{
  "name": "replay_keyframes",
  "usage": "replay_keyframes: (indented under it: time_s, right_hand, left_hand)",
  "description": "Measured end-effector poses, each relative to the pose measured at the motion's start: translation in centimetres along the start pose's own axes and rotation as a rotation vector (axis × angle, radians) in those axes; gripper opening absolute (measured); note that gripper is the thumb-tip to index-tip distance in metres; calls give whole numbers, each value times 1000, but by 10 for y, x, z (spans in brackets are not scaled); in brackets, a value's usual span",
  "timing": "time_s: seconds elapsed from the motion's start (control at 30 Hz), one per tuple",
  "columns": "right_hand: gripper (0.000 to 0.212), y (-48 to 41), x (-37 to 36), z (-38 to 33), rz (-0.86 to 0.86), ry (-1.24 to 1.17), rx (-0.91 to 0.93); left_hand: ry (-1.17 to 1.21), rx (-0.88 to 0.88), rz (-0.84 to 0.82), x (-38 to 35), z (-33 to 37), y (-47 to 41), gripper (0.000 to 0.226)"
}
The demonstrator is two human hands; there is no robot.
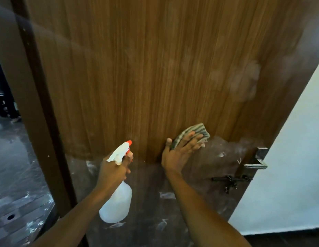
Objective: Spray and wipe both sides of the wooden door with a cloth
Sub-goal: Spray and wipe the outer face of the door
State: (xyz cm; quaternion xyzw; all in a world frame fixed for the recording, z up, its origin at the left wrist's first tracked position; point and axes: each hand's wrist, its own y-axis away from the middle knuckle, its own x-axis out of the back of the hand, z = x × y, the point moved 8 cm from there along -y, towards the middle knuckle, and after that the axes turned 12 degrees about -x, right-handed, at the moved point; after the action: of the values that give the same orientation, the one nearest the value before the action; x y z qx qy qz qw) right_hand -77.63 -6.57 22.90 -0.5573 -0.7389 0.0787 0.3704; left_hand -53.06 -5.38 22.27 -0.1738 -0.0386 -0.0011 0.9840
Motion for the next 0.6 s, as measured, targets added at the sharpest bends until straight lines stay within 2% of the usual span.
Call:
replay_keyframes:
  time_s: [0.1,0.17,0.2,0.27,0.33,0.4,0.5,0.6]
  right_hand:
    - [82,20,-12,-5,-94,108,274]
    - [79,41,-25,16,-163,90,310]
    - [79,47,-31,32,-181,70,257]
    - [78,46,-34,62,-198,4,39]
    - [79,17,-26,84,-127,-102,-194]
    - [82,-27,-8,90,-53,-196,-334]
    - [84,-77,18,74,14,-157,-348]
    - [83,-73,22,52,-22,-59,-180]
  left_hand:
    - [-5,-38,-40,-21,5,-4,10]
    - [65,-9,-15,-33,0,-10,25]
    - [51,5,-33,-41,-3,-10,28]
    - [47,14,-69,-58,-7,-8,26]
    - [52,16,-73,-69,-8,-7,24]
    - [-23,-19,-133,-80,-4,-3,15]
    - [-22,-21,-102,-88,0,-5,19]
    - [33,14,-73,-101,4,-9,28]
